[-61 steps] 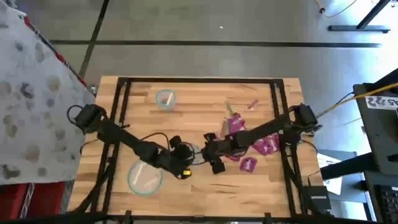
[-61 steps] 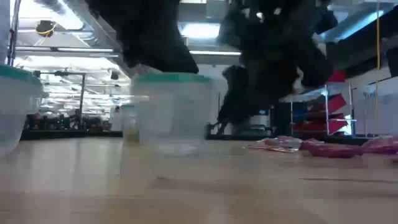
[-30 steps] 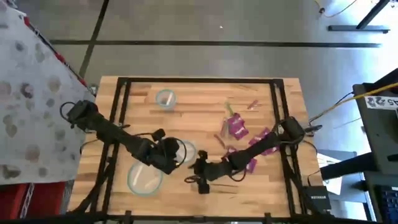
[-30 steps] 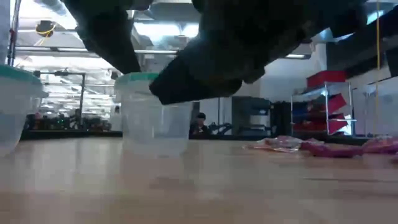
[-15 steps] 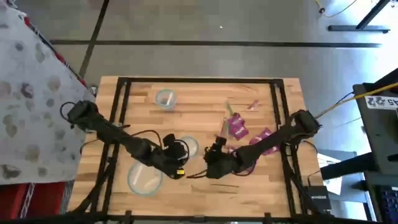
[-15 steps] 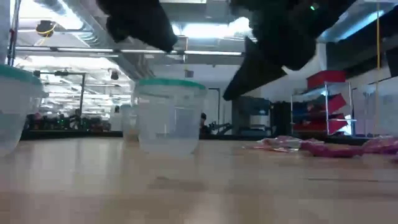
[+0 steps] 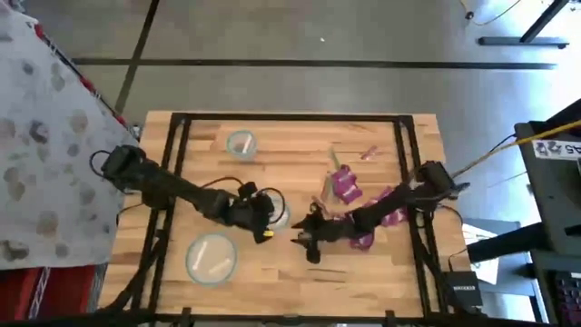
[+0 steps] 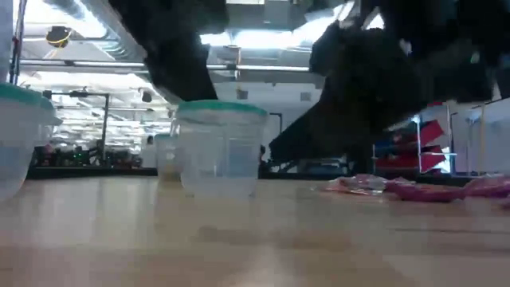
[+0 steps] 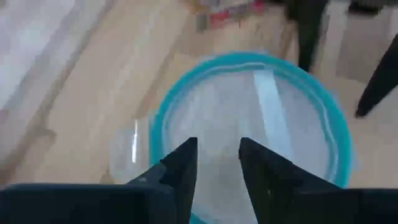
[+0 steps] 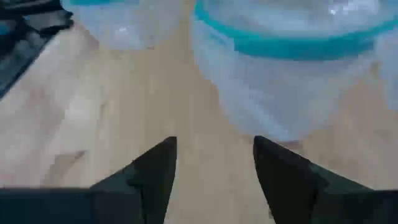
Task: Sort candy
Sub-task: Open the bottom small transparent bin
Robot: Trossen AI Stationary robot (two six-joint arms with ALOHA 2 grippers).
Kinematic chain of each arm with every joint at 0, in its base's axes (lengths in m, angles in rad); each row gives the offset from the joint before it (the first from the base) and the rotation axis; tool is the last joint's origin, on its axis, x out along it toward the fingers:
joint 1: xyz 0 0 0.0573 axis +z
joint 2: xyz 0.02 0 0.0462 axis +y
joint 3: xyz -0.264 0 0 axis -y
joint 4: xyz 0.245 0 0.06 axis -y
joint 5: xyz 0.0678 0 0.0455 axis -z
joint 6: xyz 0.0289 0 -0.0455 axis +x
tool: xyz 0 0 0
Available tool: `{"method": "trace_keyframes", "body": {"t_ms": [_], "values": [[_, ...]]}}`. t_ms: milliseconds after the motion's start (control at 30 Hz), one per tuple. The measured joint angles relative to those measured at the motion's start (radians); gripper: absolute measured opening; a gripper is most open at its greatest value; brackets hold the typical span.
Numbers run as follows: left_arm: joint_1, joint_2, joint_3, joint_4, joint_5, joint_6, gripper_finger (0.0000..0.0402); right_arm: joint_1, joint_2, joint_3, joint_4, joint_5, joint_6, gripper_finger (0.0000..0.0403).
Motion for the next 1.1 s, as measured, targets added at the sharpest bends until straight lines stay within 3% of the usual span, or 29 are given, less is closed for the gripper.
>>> {"method": "trace_keyframes", "body": {"t_ms": [200, 467, 900, 1100], "values": [[-0.024, 0.038, -0.001, 0.091, -0.002, -0.027, 0.0107, -0.008, 0.089, 0.006, 0.18, -0.053, -0.003, 0.0198], [-0.051, 0.116, 0.002, 0.125, -0.057, -0.114, 0.0107, -0.004, 0.096, 0.005, 0.289, -0.074, 0.036, 0.0198], [-0.065, 0.144, 0.003, 0.149, -0.077, -0.15, 0.0107, 0.082, 0.086, 0.01, 0.347, -0.124, -0.088, 0.0198], [-0.085, 0.146, 0.008, 0.184, -0.072, -0.15, 0.0107, 0.068, 0.058, -0.006, 0.213, -0.01, -0.06, 0.0197]]}}
